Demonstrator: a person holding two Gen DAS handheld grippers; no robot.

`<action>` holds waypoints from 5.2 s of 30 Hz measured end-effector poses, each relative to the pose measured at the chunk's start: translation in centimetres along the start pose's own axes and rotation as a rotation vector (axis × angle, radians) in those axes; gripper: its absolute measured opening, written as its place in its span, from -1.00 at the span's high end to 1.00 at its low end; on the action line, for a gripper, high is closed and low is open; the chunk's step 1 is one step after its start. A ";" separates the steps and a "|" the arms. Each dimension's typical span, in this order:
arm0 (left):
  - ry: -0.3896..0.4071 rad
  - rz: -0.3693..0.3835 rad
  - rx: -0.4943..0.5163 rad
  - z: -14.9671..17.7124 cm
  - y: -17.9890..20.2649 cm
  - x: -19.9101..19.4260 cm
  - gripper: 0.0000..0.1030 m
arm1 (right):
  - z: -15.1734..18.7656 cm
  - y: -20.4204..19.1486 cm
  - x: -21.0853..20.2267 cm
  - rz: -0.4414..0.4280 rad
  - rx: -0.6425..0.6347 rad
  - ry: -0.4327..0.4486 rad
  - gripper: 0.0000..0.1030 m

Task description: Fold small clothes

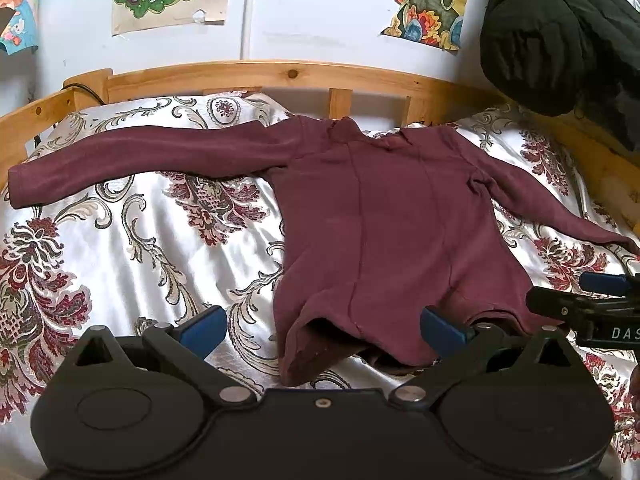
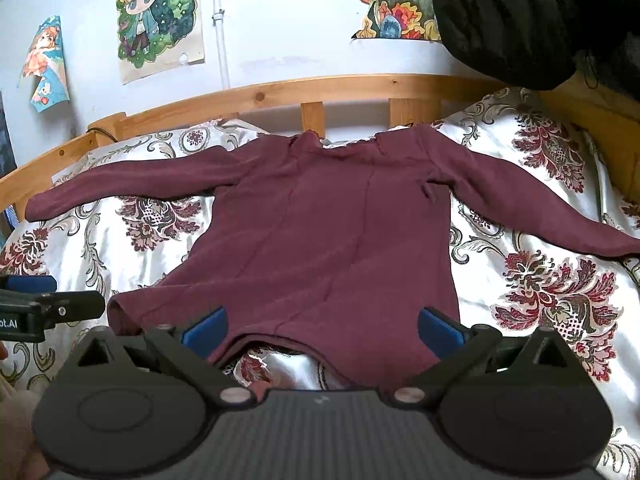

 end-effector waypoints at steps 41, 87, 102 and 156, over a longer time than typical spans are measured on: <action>-0.047 -0.020 0.027 0.1 0.4 0.9 -0.99 | 0.4 0.6 0.4 0.007 0.031 -0.024 -0.99; -0.074 0.105 0.024 -5.6 2.3 17.0 -0.99 | -2.7 32.3 -1.4 0.730 0.806 0.365 -0.47; -0.151 0.176 -0.078 -5.7 0.7 18.6 -0.99 | -6.0 29.1 -1.0 0.782 0.499 0.397 0.78; -0.008 0.273 0.019 -5.0 2.5 18.6 -0.99 | -13.5 19.4 14.8 0.096 0.014 0.019 -0.22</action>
Point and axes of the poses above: each gripper's, at about its wrist camera, not at the fingertips, and x roughly the way its jaws point, y to its right, z to its underside, the point moved 2 cm from there along x, roughly the way its jaws point, and after that the axes turned 13 degrees about -z, right-handed, at the moved point
